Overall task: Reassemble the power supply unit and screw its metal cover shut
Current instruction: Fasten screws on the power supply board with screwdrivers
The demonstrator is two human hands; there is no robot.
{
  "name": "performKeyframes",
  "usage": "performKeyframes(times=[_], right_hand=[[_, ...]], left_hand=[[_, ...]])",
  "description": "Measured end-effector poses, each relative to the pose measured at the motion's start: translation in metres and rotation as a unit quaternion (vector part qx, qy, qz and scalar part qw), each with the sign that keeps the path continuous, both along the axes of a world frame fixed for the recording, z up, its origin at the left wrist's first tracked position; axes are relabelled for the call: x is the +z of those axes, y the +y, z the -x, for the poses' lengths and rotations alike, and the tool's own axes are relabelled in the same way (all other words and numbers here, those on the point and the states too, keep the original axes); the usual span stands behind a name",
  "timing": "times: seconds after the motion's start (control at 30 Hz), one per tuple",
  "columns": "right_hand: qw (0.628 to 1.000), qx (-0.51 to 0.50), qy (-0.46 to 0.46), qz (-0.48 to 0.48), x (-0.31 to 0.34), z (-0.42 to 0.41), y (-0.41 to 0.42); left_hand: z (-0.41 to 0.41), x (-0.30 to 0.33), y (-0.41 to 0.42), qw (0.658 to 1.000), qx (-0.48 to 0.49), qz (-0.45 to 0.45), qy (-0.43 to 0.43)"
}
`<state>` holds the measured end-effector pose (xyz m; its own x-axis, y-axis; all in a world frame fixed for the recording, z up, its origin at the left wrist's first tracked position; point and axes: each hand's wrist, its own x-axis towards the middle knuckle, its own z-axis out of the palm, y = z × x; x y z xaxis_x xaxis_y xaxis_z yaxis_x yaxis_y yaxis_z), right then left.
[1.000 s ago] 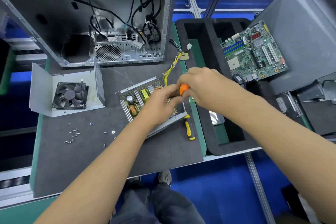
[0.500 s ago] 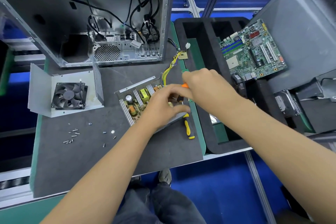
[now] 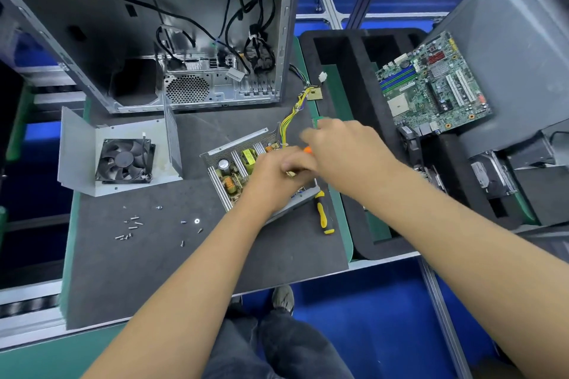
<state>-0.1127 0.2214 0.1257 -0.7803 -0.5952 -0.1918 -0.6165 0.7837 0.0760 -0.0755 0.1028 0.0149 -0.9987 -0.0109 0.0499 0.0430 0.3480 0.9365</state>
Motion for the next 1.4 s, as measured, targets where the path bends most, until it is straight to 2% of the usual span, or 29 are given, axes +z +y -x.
performKeyframes(times=[0.07,0.1,0.17,0.23,0.33,0.37,0.47,0.5,0.6,0.77,0.8,0.87,0.93,1.07,1.17,1.27,1.4], right_hand=[[0.992,0.049,-0.099,0.053,0.007,0.002,0.006],[0.991,0.069,-0.105,0.054,0.010,0.004,0.007],[0.996,0.066,-0.054,0.020,0.011,0.005,0.005],[1.000,0.023,-0.008,-0.005,0.005,0.004,0.001],[0.997,-0.016,0.063,-0.041,0.001,0.004,-0.001],[0.998,-0.015,0.048,-0.031,0.001,0.005,0.002],[0.991,0.010,-0.122,0.054,0.010,0.010,0.011],[0.989,0.025,-0.135,0.056,0.011,0.011,0.011],[0.998,0.015,-0.061,0.026,0.006,0.010,0.007],[0.997,-0.017,0.055,-0.049,0.003,0.005,0.004],[0.998,-0.012,0.038,-0.042,0.005,0.006,0.006],[0.998,0.023,-0.055,0.008,0.008,0.008,0.011],[0.993,0.070,-0.091,-0.006,0.009,0.010,0.013],[0.997,0.052,-0.036,-0.051,0.005,0.010,0.010],[0.999,0.002,0.000,-0.055,0.003,0.002,0.004],[0.998,-0.043,0.026,-0.043,0.001,-0.003,0.003],[0.995,-0.010,-0.092,0.045,-0.008,-0.002,0.014]], left_hand=[[-0.001,-0.001,-0.004,0.999,-0.010,-0.008,-0.032],[-0.001,-0.002,-0.006,0.999,-0.022,-0.011,-0.040],[-0.001,0.000,-0.006,0.997,-0.039,-0.033,-0.053],[-0.001,0.004,-0.002,0.996,0.004,-0.071,-0.051],[0.001,0.007,0.001,0.996,0.045,-0.065,-0.037],[0.000,0.006,0.000,0.997,0.037,-0.056,-0.038],[-0.001,0.006,-0.009,0.999,0.007,-0.032,-0.032],[-0.001,0.006,-0.013,0.999,-0.007,-0.024,-0.035],[-0.002,0.009,-0.013,0.997,-0.041,-0.041,-0.054],[-0.002,0.006,-0.001,0.997,0.040,-0.052,-0.036],[-0.001,0.004,-0.002,0.998,0.036,-0.044,-0.038],[0.001,0.003,-0.005,1.000,0.012,-0.001,-0.028],[0.001,0.005,-0.008,0.999,-0.024,0.023,-0.019],[-0.001,0.006,-0.004,0.998,-0.060,0.023,-0.019],[-0.001,0.004,0.003,0.999,-0.023,0.010,-0.037],[-0.001,0.006,0.008,0.997,0.000,0.054,-0.063],[-0.019,0.021,-0.014,0.999,0.030,0.008,-0.032]])
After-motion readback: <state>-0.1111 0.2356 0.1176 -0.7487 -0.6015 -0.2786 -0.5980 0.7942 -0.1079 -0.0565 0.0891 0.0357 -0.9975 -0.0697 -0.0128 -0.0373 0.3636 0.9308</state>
